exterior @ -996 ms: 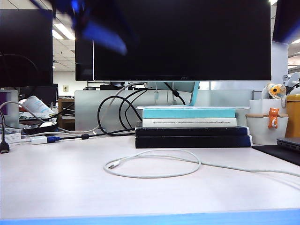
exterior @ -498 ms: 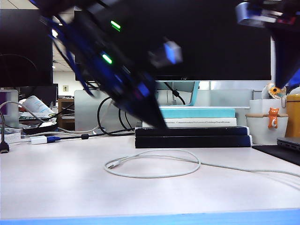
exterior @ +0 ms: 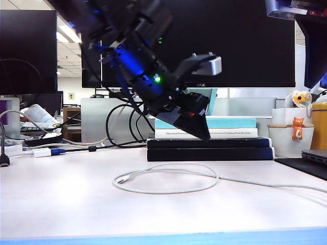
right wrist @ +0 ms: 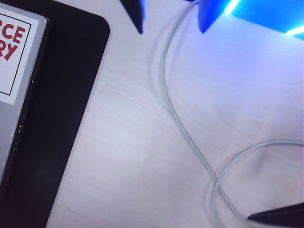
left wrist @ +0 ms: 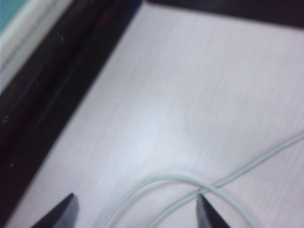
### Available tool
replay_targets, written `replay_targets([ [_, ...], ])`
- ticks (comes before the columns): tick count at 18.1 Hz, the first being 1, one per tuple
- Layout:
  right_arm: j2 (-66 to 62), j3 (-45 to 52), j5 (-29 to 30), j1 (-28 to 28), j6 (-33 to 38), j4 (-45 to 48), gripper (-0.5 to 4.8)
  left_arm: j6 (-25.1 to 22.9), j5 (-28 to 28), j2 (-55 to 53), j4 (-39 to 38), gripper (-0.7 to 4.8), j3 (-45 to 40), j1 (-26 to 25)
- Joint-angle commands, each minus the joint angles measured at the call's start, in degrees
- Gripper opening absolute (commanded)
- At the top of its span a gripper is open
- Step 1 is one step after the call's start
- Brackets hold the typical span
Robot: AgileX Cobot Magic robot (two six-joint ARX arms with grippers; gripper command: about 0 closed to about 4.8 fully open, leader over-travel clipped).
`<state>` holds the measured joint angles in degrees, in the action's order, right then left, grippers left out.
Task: Unfold the white charging cable into a straight cable.
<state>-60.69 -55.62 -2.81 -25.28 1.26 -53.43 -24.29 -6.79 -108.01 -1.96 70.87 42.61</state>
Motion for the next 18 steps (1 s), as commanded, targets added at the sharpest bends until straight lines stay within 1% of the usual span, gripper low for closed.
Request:
replay_targets([
  [1,0.2,-0.2,0.4,0.0,0.2,0.5,1.49,-1.1,1.4,-1.7,-6.9,3.30,4.1,0.0],
  [3,0.2,-0.1,0.4,0.0,0.3,0.6,1.49,10.0,5.5,-2.9,-10.8,3.30,8.2,0.1],
  [4,0.2,-0.1,0.4,0.0,0.2,0.5,1.49,15.2,6.3,-3.4,-12.5,3.30,10.1,0.1],
  [6,0.3,-0.1,0.4,0.0,0.2,0.6,1.49,24.7,6.2,-3.8,-13.9,3.29,13.7,0.2],
  [8,0.5,-0.1,0.4,0.0,0.2,0.8,1.49,32.3,5.3,-4.0,-13.6,3.22,16.0,0.5],
  [9,0.7,-0.1,0.3,0.0,0.2,0.7,1.49,34.1,5.9,-4.6,-13.7,3.07,16.9,1.0],
  [10,1.3,-0.1,0.1,0.0,0.3,0.7,1.49,37.2,6.8,-5.7,-14.2,3.06,17.5,1.0],
  [11,2.4,-0.1,-0.1,0.0,0.3,0.8,1.49,40.6,6.4,-6.8,-14.8,3.06,17.6,1.0],
  [12,3.9,-0.1,-0.5,0.0,0.7,1.1,1.49,42.9,5.1,-7.9,-15.1,3.06,17.6,1.0],
  [13,5.6,-0.1,-1.4,0.0,0.9,1.5,1.49,44.4,3.8,-8.9,-15.2,3.06,17.6,1.0],
  [14,8.1,-0.1,-3.8,0.0,0.9,1.5,1.49,46.1,2.0,-10.1,-15.3,3.06,17.6,1.0],
  [15,10.3,-0.1,-6.0,0.0,0.9,1.4,1.49,47.3,1.4,-10.9,-15.4,3.06,17.6,1.1],
  [16,12.2,-0.1,-6.7,0.0,0.9,1.0,1.49,48.3,1.4,-11.3,-15.3,3.06,17.6,1.2],
  [18,15.2,-0.1,-6.1,1.0,0.9,-0.2,1.49,50.0,1.6,-11.9,-14.6,3.06,17.7,1.8],
])
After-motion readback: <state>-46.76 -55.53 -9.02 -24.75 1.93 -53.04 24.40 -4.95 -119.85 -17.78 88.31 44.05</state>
